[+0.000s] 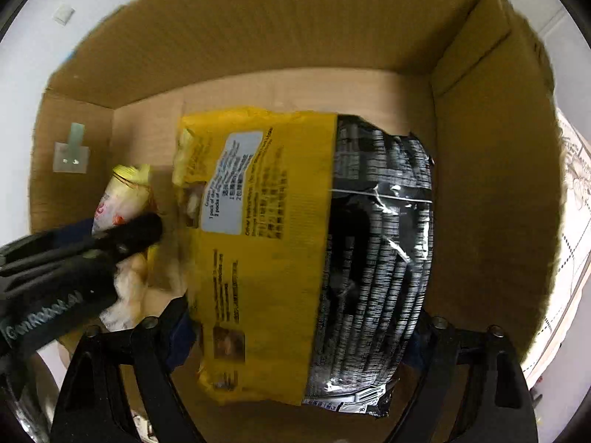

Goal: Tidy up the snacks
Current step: 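Carry both packets into the cardboard box and open both grippers, then grasp the Franzzi cookie pack with the left gripper while the right grasps the yellow packet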

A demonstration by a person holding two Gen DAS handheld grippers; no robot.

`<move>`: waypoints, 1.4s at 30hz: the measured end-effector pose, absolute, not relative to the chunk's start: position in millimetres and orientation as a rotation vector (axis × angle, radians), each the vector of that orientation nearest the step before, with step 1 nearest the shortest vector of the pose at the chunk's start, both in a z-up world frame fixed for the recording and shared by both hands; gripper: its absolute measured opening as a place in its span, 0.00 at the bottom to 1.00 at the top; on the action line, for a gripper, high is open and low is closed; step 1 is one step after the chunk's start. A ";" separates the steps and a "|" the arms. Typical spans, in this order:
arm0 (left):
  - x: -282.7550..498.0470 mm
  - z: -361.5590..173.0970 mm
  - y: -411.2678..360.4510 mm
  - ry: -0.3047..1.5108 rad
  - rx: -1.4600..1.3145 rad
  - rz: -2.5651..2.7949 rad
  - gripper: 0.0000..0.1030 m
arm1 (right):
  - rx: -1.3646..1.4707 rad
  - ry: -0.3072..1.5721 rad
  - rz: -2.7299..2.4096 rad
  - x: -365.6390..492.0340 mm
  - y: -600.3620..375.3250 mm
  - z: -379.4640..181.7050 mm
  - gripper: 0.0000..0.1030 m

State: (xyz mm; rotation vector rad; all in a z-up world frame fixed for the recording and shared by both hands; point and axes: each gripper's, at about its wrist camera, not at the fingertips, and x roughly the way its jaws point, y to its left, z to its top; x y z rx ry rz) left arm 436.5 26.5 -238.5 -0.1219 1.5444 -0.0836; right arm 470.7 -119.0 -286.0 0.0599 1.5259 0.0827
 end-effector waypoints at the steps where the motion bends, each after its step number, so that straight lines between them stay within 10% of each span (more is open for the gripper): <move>1: 434.0 -236.3 27.2 1.533 -0.117 -0.074 0.84 | 0.070 1.520 0.088 470.2 -120.6 -285.3 0.91; 42: 266.0 -68.8 38.4 1.021 -0.022 -0.001 0.86 | 0.004 1.050 0.034 309.6 -114.0 -117.6 0.97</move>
